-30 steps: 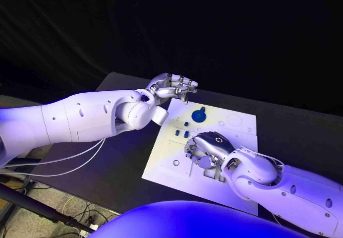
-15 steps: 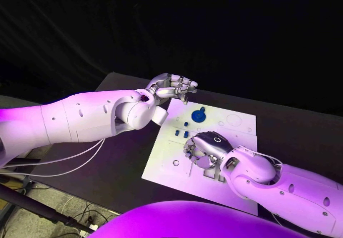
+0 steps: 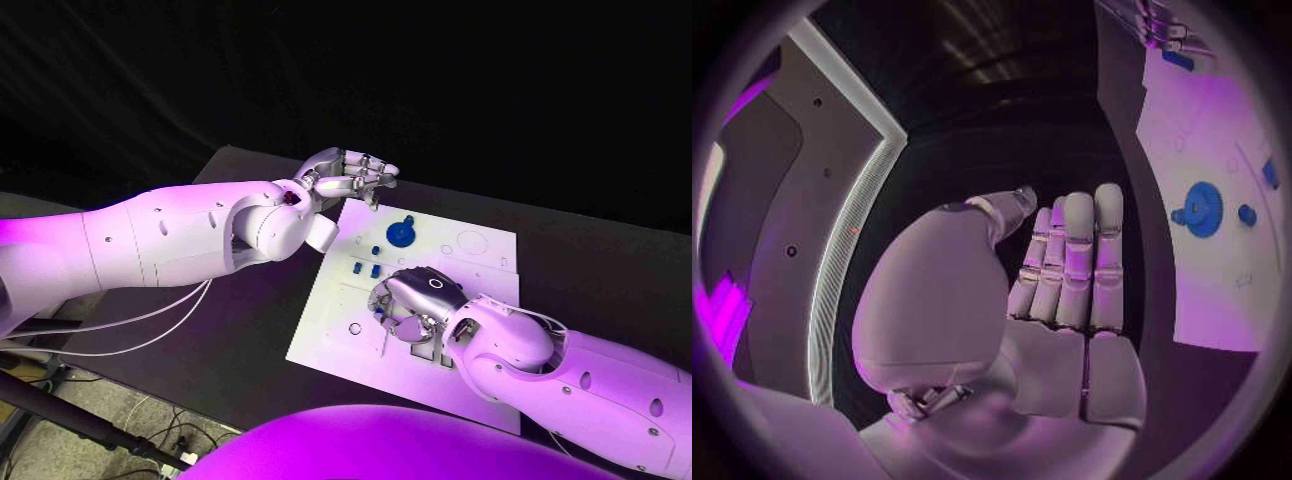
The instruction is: Assemble the parts on the task board
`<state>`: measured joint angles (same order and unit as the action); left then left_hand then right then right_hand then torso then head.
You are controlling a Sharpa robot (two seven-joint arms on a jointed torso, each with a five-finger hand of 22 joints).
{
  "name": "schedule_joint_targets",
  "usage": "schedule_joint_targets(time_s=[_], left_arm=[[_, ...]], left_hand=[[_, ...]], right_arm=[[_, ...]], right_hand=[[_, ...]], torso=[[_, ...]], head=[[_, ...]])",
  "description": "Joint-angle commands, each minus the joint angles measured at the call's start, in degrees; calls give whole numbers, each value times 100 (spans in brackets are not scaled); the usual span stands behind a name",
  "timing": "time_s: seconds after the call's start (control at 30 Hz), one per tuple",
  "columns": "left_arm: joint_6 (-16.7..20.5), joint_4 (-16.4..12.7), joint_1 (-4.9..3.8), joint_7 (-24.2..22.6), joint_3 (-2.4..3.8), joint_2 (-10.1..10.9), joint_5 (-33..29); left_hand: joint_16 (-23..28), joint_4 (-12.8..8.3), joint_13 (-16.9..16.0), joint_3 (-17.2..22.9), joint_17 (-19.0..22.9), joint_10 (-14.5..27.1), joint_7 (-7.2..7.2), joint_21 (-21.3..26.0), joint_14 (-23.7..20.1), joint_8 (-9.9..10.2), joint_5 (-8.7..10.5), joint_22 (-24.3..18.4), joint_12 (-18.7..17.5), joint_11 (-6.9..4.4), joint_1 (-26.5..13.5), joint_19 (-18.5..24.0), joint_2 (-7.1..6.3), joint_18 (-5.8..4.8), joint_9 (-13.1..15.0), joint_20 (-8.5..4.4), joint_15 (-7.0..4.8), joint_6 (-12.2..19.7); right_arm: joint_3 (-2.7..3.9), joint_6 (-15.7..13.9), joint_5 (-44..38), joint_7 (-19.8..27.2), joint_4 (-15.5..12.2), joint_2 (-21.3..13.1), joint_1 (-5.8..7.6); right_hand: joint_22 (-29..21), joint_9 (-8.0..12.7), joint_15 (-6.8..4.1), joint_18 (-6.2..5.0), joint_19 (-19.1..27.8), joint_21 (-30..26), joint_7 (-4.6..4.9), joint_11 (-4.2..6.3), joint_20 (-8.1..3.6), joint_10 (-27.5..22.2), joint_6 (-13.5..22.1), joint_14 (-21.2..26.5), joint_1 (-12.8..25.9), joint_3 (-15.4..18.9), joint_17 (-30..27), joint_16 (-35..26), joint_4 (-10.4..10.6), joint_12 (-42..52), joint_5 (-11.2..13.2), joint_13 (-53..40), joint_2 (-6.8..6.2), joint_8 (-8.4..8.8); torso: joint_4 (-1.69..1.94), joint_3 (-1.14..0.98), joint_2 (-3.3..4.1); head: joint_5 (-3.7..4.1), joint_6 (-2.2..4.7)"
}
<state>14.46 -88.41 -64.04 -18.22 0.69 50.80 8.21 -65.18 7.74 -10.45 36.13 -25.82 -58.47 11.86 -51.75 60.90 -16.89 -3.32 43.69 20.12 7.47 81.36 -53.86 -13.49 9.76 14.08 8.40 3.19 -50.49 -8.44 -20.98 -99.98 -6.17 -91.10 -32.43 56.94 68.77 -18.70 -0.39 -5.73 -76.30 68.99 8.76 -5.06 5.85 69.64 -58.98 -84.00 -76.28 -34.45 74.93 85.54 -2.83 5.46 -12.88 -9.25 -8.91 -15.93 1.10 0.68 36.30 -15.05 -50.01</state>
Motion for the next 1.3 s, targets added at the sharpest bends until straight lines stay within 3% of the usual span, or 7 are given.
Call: schedule_joint_targets(time_s=[0.03,0.47,0.9,1.07,1.13,1.17,1.3], left_arm=[[-108,-4,-8,-11,5,-11,-4],[-116,6,-7,1,5,-11,0],[-116,21,-7,10,4,6,0],[-121,26,-7,12,4,14,0],[-126,30,-7,13,4,16,0],[-128,31,-6,12,4,16,0],[-140,33,-6,13,3,26,0]], left_hand=[[21,12,-9,-14,7,46,-12,32,-55,-39,1,-7,27,5,-13,-18,12,77,-8,14,-1,33],[21,12,-9,-14,7,46,-12,32,-55,-39,1,-7,27,5,-13,-18,12,77,-8,14,-1,33],[22,18,-13,-15,8,55,-12,37,-55,-48,1,-10,44,5,-16,-17,19,78,-9,16,0,37],[22,18,-13,-15,8,55,-12,37,-55,-48,1,-10,44,5,-16,-17,19,78,-9,16,0,37],[22,18,-13,-15,8,55,-12,37,-55,-48,1,-10,44,5,-16,-17,19,78,-9,16,0,37],[22,18,-13,-15,8,55,-12,37,-55,-48,1,-10,44,5,-16,-17,19,78,-9,16,0,37],[22,19,-15,-16,9,61,-13,39,-55,-51,1,-11,51,5,-16,-17,19,78,-10,16,0,40]], right_arm=[[-24,150,-142,-56,4,6,-27],[-26,-1,-127,-26,-3,-27,-29],[-7,-316,-90,-49,-402,-468,-1],[38,-453,103,-75,-602,-744,106],[64,-431,323,-102,-676,-908,217],[72,-403,406,-114,-692,-962,259],[104,38,981,-211,-703,-1368,605]], right_hand=[[-26,-9,75,4,26,-55,17,9,17,-73,57,-415,84,-33,580,20,-60,-60,-38,30,-15,31],[-444,36,282,-96,264,-556,215,-233,208,-940,492,-347,264,53,362,-59,37,-171,59,317,-235,284],[-591,56,280,-133,328,-733,176,-222,221,-1090,583,-321,321,195,272,-98,82,-127,73,388,-303,356],[-582,49,272,-129,308,-728,163,-212,217,-1066,551,-320,322,214,265,-99,106,-83,49,395,-274,344],[-576,46,266,-126,294,-725,163,-205,212,-1033,536,-322,320,220,270,-95,124,-46,40,397,-249,341],[-576,45,265,-126,292,-725,164,-205,211,-1026,534,-321,320,221,264,-97,127,-39,39,397,-245,341],[-574,62,256,-120,262,-733,152,-194,202,-1028,613,-328,400,328,276,-85,192,14,68,426,-305,396]], torso=[[-3,-1,-1],[-2,-1,-1],[-16,2,-5],[-22,-1,-7],[-22,0,-5],[-17,0,-4],[-22,2,-14]], head=[[6,1],[45,1],[135,1],[267,1],[424,36],[442,48],[598,115]])
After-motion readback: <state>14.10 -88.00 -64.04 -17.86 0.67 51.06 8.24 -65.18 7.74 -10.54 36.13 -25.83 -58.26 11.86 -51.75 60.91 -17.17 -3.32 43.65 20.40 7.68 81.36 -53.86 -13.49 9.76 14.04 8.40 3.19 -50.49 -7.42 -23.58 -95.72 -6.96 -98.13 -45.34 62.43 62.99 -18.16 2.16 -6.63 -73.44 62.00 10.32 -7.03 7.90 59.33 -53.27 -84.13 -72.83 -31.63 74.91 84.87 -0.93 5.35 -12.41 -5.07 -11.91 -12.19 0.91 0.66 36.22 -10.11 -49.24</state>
